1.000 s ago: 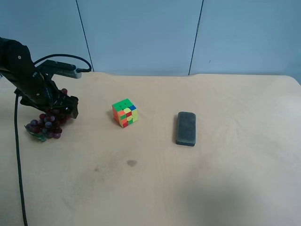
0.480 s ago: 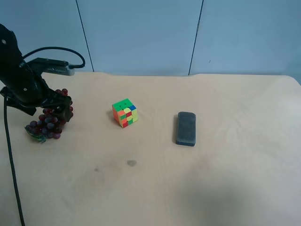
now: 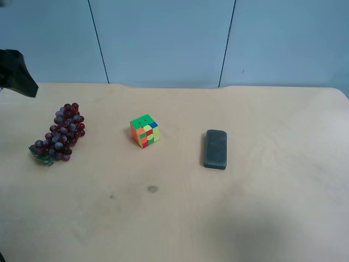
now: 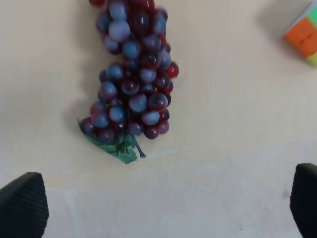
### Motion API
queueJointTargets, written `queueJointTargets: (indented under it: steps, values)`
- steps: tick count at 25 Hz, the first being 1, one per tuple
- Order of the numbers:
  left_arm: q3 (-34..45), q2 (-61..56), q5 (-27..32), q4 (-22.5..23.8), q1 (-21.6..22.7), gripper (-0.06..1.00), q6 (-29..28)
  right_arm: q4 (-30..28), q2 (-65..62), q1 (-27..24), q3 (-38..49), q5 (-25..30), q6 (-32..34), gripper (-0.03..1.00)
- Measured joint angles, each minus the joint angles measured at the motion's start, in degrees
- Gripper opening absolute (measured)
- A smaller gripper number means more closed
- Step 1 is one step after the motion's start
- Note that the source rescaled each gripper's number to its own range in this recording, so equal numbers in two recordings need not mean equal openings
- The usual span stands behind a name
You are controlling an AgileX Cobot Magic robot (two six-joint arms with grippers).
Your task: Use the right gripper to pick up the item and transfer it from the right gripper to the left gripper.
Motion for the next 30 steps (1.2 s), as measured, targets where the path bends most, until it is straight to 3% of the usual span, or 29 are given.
queueJointTargets:
  steps: [6,14,18,22,26,30]
  values:
    - [2.2,-15.03,6.95,3.84,0.0,1.0,-1.57,0.0,0.0,0.0,0.0,0.0,0.0,0.98]
    - [13.93,-38.69,13.51,10.32,0.42,0.99,-7.91,0.0,0.0,0.0,0.0,0.0,0.06,0.98]
    - [18.92,-50.12,16.67,9.95,3.58,0.99,-8.14,0.0,0.0,0.0,0.0,0.0,0.22,0.98]
    - [20.83,-57.9,17.23,6.63,8.9,0.99,-6.08,0.0,0.0,0.0,0.0,0.0,0.22,0.98]
    - [24.6,-62.81,17.28,4.19,13.02,0.99,-3.78,0.0,0.0,0.0,0.0,0.0,0.22,0.98]
    - [26.87,-63.9,16.9,2.36,14.02,0.99,-3.38,0.0,0.0,0.0,0.0,0.0,0.22,0.98]
